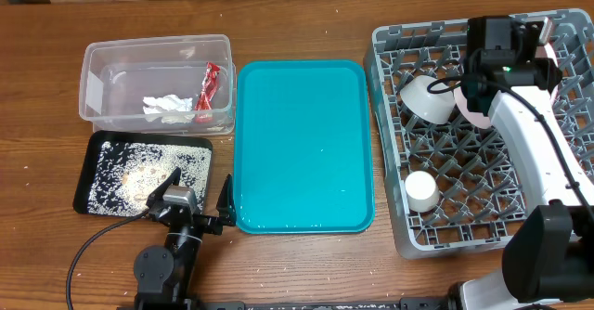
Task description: Sort waste into correct bins and load items into the dishwasher
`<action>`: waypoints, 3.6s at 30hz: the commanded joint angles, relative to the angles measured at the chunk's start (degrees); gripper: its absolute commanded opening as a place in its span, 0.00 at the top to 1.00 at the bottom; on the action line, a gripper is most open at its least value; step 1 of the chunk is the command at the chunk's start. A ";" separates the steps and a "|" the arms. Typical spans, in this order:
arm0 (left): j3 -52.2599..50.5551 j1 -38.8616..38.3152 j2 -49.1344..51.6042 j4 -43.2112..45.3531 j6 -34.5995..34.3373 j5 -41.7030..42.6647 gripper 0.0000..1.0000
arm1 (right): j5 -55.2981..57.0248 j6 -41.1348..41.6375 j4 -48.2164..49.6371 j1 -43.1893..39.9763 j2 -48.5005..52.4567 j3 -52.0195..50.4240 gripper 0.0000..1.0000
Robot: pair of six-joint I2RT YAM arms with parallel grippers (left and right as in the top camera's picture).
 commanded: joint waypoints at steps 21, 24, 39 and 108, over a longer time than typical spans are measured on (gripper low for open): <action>-0.20 0.15 -0.55 -0.09 -0.59 0.55 0.00 | -36.39 20.37 -6.97 19.08 -18.29 -0.04 0.64; -0.20 0.15 -0.55 -0.09 -0.59 0.55 0.00 | -51.15 19.91 -7.15 19.37 -23.67 -0.04 0.58; -0.20 0.15 -0.55 -0.09 -0.59 0.55 0.00 | -63.58 18.45 -8.59 19.34 -50.90 -0.07 0.00; -0.20 0.15 -0.55 -0.09 -0.59 0.57 0.00 | -61.61 9.35 44.22 12.68 -97.53 -79.60 0.00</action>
